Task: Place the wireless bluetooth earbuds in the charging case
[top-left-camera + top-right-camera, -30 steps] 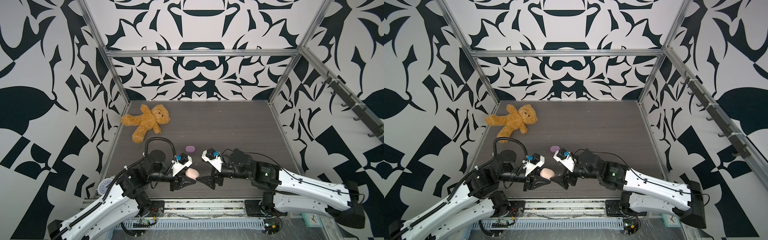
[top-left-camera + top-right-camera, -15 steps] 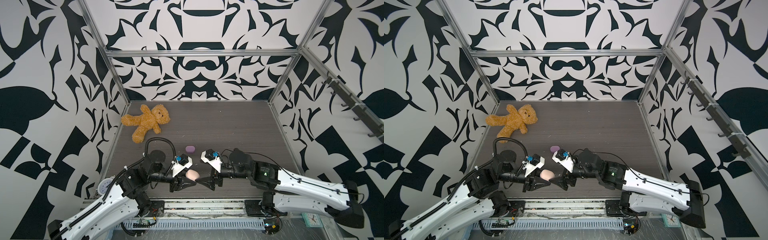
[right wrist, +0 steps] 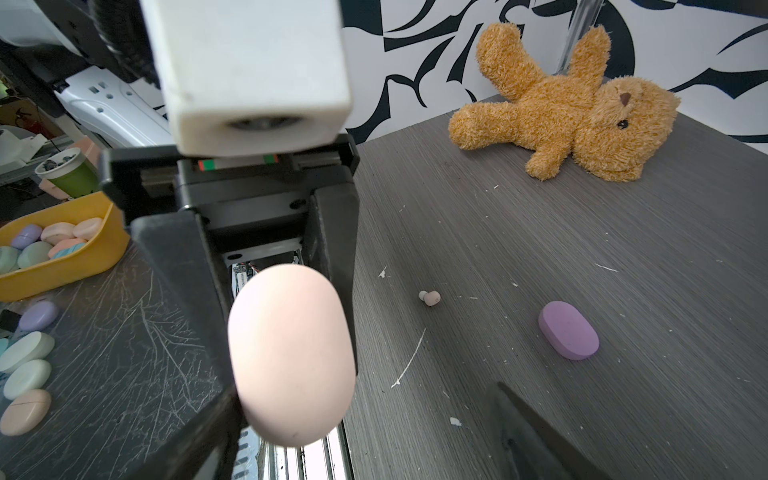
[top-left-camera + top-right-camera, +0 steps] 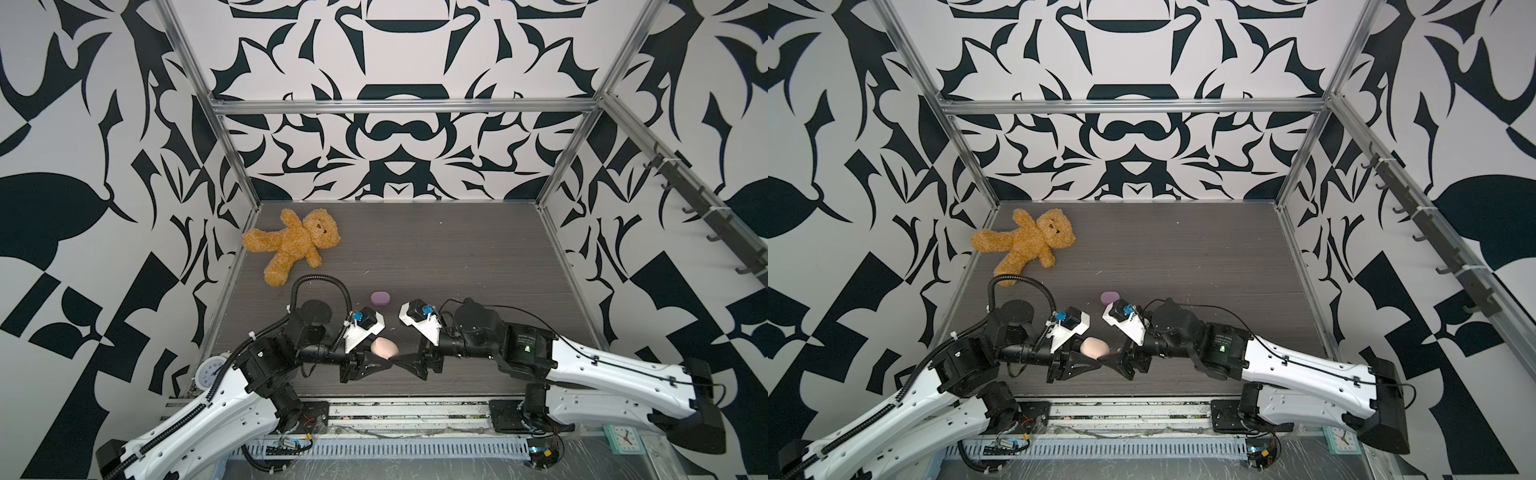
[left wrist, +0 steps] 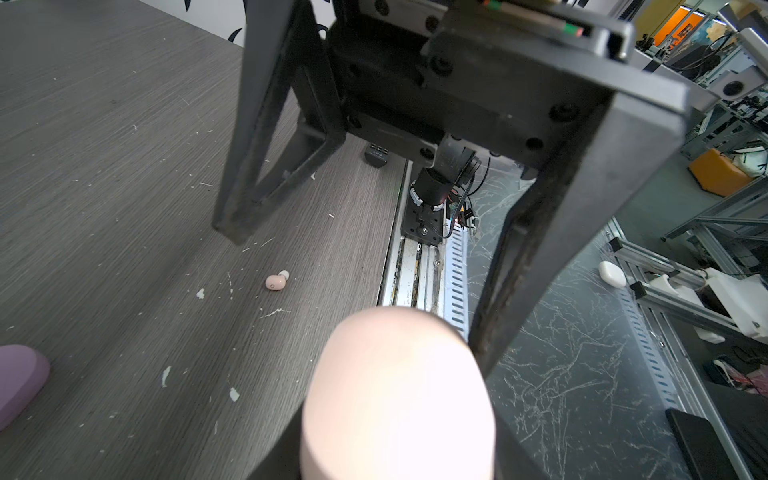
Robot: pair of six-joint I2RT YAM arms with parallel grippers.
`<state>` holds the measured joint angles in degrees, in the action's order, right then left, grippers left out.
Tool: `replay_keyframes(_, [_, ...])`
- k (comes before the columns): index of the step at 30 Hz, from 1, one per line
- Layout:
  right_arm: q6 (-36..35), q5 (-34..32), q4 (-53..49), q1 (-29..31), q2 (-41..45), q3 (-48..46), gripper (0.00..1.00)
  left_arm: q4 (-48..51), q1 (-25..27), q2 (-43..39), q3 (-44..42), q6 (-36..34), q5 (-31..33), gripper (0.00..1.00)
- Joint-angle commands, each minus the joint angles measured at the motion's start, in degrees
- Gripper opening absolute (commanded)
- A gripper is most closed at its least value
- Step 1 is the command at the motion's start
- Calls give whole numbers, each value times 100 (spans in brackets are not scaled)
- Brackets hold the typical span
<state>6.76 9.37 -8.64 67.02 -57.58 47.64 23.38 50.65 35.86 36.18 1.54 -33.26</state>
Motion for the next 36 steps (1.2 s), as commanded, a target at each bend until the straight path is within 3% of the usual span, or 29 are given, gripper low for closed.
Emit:
replay_keyframes(1, [-82, -1097, 37, -120, 10, 213, 92, -105, 57, -64, -32, -73, -586, 0])
replay_keyframes(20, [-165, -1298, -32, -121, -16, 354, 91, -96, 64, -36, -26, -57, -687, 0])
replay_keyframes(26, [-206, -851, 40, -125, 32, 292, 90, -94, 62, -40, -24, -58, -656, 0])
replay_keyframes(31, [-244, -292, 183, -125, 63, 281, 81, -96, 65, 8, -15, -65, -647, 0])
replay_keyframes(36, [-316, -121, 79, -126, -107, 456, 63, -80, 62, 8, -15, -67, -654, 0])
